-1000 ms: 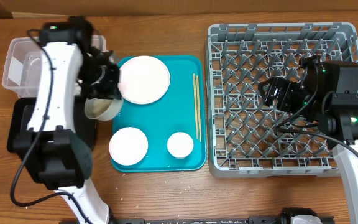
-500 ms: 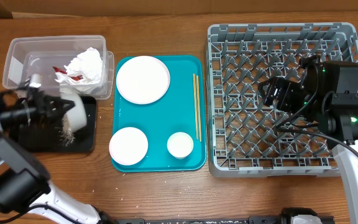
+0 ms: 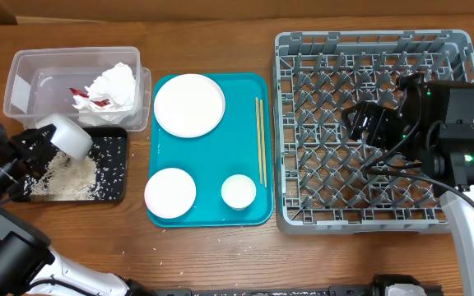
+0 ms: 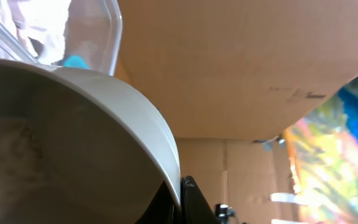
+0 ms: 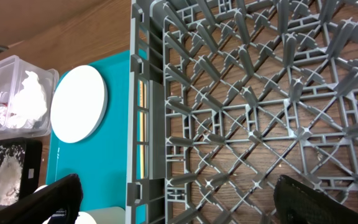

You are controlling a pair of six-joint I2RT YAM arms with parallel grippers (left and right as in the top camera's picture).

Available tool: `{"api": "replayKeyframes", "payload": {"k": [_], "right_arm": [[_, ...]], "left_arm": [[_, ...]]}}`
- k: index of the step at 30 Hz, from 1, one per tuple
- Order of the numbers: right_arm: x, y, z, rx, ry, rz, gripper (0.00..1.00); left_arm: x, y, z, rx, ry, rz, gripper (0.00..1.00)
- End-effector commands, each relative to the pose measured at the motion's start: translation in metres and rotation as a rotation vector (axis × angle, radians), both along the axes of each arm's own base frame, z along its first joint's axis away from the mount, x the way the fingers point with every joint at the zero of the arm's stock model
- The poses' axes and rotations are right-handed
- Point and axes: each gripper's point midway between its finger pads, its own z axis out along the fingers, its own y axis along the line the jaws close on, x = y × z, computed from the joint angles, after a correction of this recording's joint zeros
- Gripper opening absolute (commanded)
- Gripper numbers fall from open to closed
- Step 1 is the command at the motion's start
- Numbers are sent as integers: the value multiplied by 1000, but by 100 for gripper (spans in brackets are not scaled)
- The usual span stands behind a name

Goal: Sort waste into correct bins and load items into the dishwasher
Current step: 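Tip the bowl over the black tray to pour out the rice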

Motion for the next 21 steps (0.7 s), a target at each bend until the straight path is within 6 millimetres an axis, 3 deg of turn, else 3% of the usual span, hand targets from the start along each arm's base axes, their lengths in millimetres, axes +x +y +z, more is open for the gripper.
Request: {"api": "replayKeyframes", "payload": {"k": [1, 10, 14, 18, 21], "right_arm": [[2, 0, 11, 6, -29, -2, 100], [2, 0, 11, 6, -29, -2, 100], [2, 0, 11, 5, -30, -1, 100], [2, 0, 11, 5, -30, -1, 100], [2, 0, 11, 5, -30, -1, 100]], "left_arm": [[2, 4, 15, -47, -37, 28, 4], [7, 11, 12, 20, -87, 24, 4], [9, 13, 12, -60, -26, 25, 4], [8, 0, 14, -65, -19, 5, 4], [11, -29, 23, -9, -59, -62, 4]]}}
